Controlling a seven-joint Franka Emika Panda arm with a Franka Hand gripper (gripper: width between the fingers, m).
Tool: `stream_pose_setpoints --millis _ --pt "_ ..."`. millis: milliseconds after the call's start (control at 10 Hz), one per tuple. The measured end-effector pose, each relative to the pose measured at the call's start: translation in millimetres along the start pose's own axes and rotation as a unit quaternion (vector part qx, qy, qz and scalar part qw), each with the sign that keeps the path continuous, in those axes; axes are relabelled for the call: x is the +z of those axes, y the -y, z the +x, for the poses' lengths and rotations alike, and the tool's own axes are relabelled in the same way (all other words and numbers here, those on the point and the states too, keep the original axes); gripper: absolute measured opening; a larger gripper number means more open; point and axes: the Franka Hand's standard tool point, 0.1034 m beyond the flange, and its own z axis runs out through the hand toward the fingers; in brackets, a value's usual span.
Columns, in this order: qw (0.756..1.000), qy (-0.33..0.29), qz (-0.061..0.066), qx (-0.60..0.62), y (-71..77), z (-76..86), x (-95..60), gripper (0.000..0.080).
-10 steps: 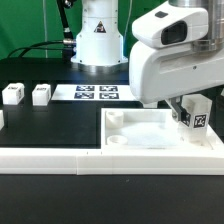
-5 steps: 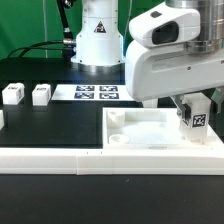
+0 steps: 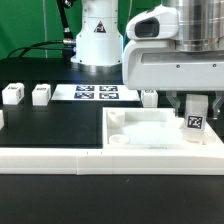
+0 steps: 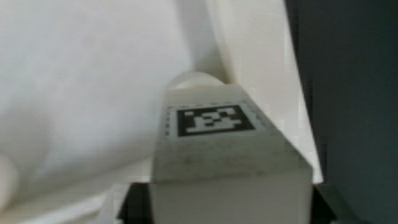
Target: Assemble square table
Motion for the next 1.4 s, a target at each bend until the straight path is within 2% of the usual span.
stream_pose_setpoints --millis 200,300,500,800,1000,1100,1200,1300,1400 --pt "0.988 -0.005 0.000 0.153 -0.7 1.1 -0.1 0.0300" --pt "0.978 -0.001 0.006 0.209 -1.0 2.2 -0.4 0.0300" --pt "0.932 0.018 0.025 0.362 -2.2 3.1 -0.2 0.0300" --pt "0.876 0.032 0.041 0.479 -3.6 2.6 0.9 0.0300" --pt "0.868 0.034 0.041 0.494 -3.1 2.0 1.3 0.0300" --pt "0.887 0.031 0.044 0.459 -2.6 1.7 1.8 0.0300" --pt "0.924 0.017 0.053 0.379 -0.6 -0.7 1.8 0.0467" --pt "0.962 0.008 0.046 0.269 4.1 -7.0 1.1 0.0606" --pt "0.979 0.001 0.048 0.200 7.0 -8.1 1.5 0.0636"
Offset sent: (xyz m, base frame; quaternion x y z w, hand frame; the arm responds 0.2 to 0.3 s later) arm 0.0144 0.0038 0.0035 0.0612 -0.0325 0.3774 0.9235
